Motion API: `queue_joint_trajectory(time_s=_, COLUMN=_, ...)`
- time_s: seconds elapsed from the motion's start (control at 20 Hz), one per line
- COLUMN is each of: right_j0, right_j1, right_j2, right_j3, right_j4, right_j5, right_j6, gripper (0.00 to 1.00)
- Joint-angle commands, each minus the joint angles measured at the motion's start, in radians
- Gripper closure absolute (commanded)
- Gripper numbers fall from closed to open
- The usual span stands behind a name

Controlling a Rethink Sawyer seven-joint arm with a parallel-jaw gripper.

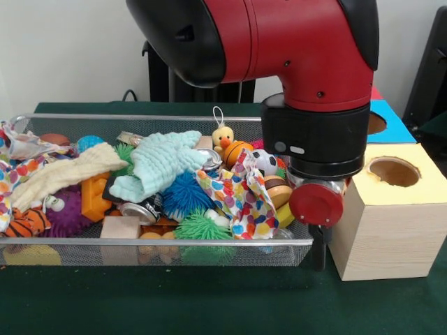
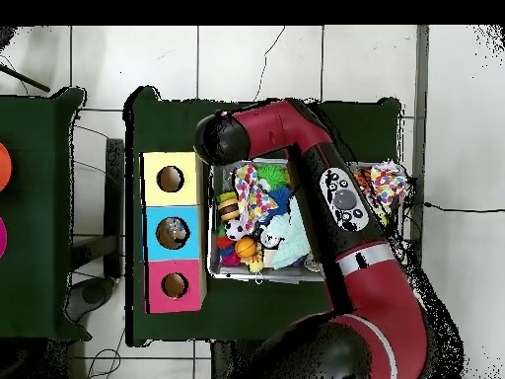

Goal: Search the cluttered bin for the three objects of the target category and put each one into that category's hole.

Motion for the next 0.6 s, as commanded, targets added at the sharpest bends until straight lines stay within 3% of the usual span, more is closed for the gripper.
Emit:
queue_joint_trajectory(time_s=0.05, right_j0=-0.011, right_j1=0.015, right_j2=0.021, right_j3=-0.009, right_j4=0.012, right_j5=0.116, right_j6=-0.327, gripper=0.00)
queue_joint_trajectory(time_s=0.3, right_j0=-0.070, right_j1=-0.079, right_j2=0.026, right_j3=0.201, right_j4=0.015, right_j5=0.024, right_j6=-0.262, gripper=0.00)
queue_joint_trajectory(time_s=0.6, right_j0=-0.121, right_j1=-0.098, right_j2=0.053, right_j3=0.287, right_j4=0.012, right_j5=0.002, right_j6=-0.273, gripper=0.00)
